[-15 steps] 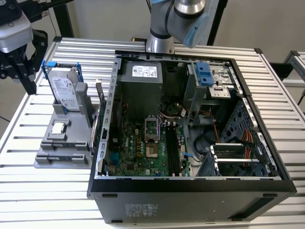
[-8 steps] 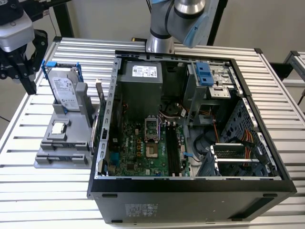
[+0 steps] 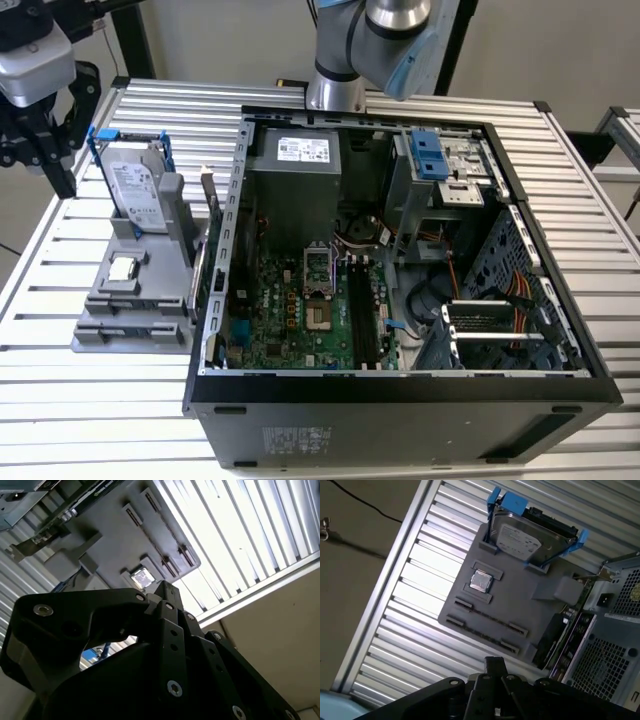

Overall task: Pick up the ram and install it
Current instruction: 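Pick up the ram and move it above insertion slot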

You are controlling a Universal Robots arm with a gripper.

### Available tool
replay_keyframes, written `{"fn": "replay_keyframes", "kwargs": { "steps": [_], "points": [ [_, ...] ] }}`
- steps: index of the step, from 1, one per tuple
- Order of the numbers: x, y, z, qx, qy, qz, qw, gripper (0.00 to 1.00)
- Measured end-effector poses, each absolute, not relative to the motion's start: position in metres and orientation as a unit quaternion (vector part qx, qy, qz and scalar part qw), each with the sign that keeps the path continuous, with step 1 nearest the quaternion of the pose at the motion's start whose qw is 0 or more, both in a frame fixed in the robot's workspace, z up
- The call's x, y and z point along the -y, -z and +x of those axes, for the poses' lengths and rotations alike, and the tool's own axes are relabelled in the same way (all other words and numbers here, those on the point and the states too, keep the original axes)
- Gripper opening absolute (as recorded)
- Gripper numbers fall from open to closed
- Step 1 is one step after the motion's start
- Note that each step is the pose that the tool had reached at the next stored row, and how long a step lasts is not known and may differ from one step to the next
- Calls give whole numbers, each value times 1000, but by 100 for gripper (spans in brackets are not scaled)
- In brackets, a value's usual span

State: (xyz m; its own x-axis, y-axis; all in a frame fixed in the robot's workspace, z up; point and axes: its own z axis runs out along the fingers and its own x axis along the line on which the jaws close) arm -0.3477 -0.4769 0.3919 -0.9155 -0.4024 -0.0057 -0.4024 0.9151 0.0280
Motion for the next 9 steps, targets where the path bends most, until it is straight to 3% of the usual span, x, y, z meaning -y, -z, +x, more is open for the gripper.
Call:
{"fn": "replay_keyframes", "kwargs": {
  "steps": [9],
  "points": [
    [477,-392,-348,973,14,230,0,0]
  ]
}}
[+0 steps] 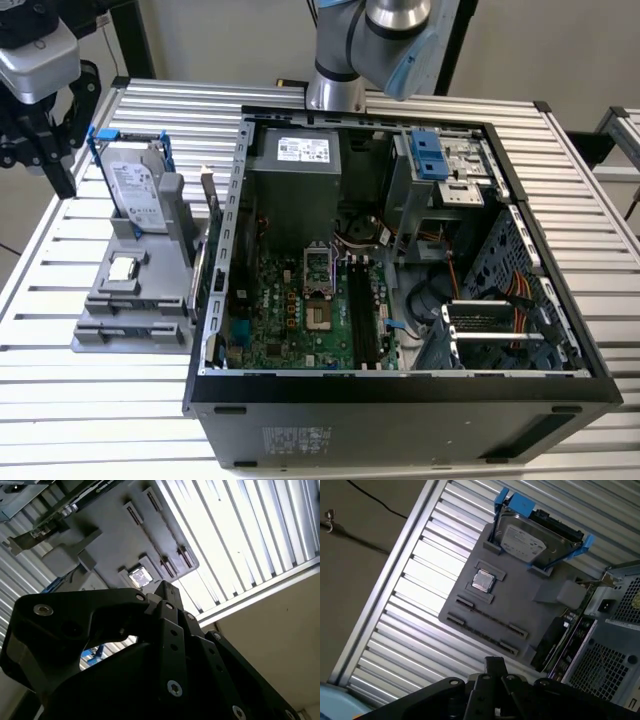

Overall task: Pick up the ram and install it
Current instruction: 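Pick up the ram and move it above insertion slot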

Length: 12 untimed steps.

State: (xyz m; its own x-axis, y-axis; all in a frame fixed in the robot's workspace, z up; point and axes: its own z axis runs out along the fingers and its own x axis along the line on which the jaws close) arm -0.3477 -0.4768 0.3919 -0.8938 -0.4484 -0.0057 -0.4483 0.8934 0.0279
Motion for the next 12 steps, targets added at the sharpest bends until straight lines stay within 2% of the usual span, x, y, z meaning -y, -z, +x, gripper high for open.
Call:
{"fn": "replay_keyframes", "kwargs": {
  "steps": [12],
  "points": [
    [477,-392,-348,964,13,264,1,0]
  ]
}}
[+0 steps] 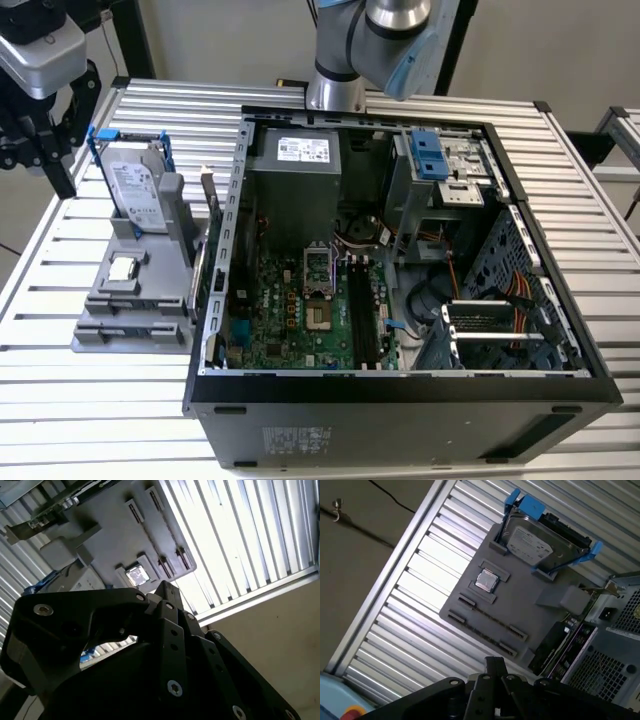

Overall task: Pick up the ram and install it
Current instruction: 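Pick up the ram and move it above insertion slot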

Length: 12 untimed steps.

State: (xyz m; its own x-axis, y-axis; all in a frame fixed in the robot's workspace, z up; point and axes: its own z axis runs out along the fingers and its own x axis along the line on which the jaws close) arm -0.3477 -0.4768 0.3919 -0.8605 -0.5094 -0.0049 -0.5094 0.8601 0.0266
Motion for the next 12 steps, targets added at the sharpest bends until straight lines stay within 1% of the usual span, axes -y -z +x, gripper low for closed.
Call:
{"fn": "replay_keyframes", "kwargs": {
  "steps": [12],
  "points": [
    [477,-392,-348,953,11,302,2,0]
  ]
}}
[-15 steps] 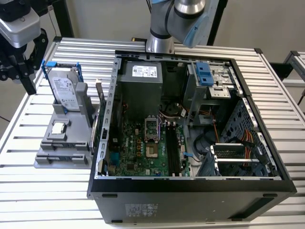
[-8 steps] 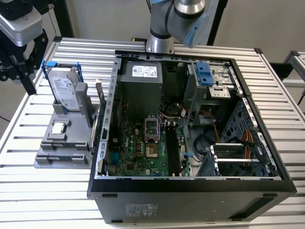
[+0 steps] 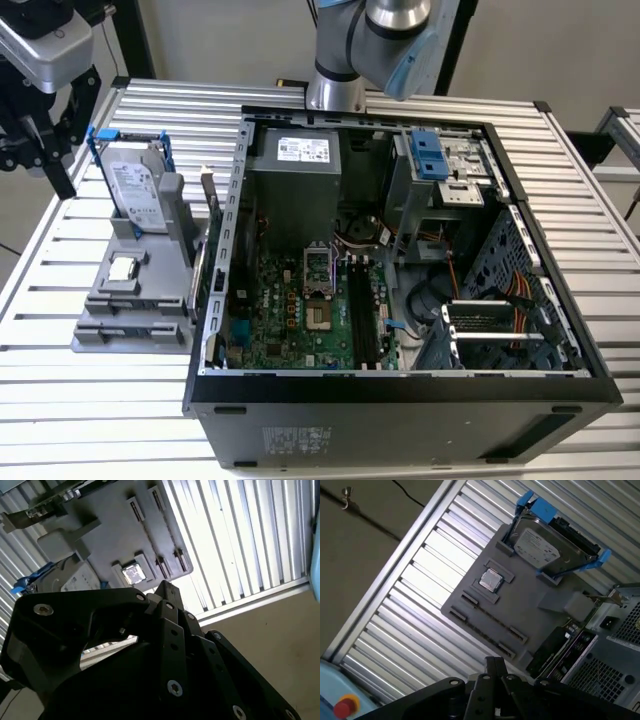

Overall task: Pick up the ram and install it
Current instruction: 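Pick up the ram and move it above insertion slot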

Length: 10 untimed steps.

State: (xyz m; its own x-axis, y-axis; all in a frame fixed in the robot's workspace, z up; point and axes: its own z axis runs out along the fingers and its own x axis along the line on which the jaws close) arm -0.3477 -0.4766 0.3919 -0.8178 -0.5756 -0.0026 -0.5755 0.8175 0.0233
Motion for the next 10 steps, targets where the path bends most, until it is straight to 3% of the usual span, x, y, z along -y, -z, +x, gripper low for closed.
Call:
{"fn": "replay_keyframes", "kwargs": {
  "steps": [10],
  "points": [
    [476,-392,-348,944,9,331,3,0]
  ]
}}
